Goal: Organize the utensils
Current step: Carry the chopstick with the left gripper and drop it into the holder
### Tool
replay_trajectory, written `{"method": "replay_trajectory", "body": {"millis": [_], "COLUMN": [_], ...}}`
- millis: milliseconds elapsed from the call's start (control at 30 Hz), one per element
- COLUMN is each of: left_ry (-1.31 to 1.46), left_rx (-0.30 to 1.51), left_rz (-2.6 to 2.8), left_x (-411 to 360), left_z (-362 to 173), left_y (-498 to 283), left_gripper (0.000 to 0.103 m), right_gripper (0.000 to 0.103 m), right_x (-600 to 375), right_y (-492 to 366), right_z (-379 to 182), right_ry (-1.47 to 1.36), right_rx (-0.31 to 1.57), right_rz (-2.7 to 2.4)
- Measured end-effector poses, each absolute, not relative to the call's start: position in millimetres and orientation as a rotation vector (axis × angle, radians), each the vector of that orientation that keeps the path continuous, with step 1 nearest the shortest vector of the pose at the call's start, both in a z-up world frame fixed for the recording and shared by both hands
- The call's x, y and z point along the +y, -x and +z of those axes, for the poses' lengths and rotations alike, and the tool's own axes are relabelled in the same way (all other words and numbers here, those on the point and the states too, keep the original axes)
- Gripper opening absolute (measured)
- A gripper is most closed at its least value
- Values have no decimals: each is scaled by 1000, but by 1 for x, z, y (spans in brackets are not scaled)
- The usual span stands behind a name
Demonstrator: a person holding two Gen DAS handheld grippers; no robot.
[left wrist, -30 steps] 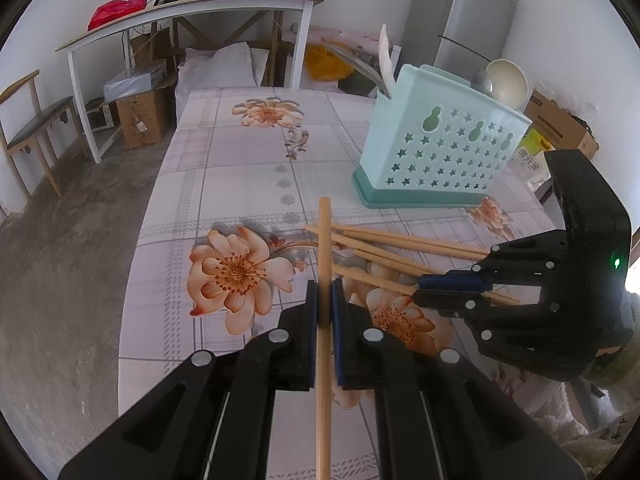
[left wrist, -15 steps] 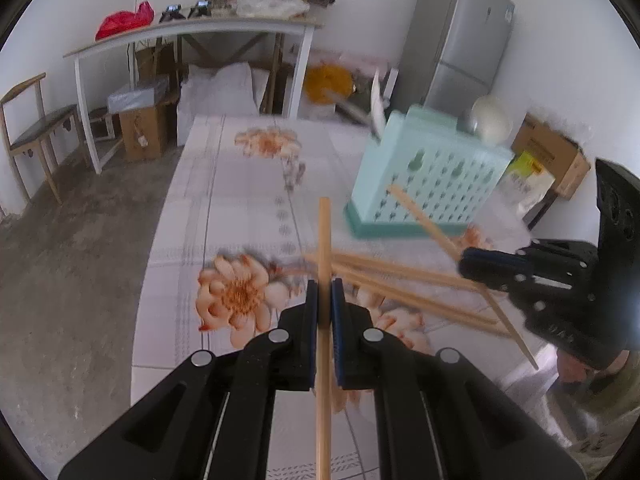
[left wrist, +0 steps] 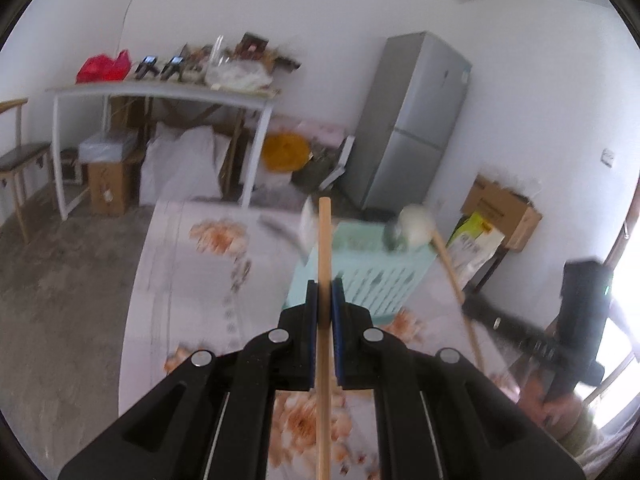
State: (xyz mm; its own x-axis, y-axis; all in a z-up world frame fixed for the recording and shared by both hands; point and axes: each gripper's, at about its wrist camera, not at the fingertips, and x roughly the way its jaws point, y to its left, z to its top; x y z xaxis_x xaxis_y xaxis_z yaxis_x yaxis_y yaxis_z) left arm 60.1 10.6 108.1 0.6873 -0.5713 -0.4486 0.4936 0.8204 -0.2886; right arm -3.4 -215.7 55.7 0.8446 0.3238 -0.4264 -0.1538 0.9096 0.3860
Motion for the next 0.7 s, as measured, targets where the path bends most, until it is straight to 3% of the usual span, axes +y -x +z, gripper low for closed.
{"method": "replay_trajectory", "body": {"millis": [333,700], "left_ry": [271,379], "left_rx": [342,296], "left_rz": [-666,-510], "left_x": [-41,-98], "left_z": [177,183], "left_y": [-126,-225], "left_gripper": [6,6], "right_gripper": [5,5], "right_x": [-232,-250], "right_y": [17,16], "right_z": [58,53], "right_ry": [-380,-420], "right_rx": [475,476], "right_rz": [221,198]}}
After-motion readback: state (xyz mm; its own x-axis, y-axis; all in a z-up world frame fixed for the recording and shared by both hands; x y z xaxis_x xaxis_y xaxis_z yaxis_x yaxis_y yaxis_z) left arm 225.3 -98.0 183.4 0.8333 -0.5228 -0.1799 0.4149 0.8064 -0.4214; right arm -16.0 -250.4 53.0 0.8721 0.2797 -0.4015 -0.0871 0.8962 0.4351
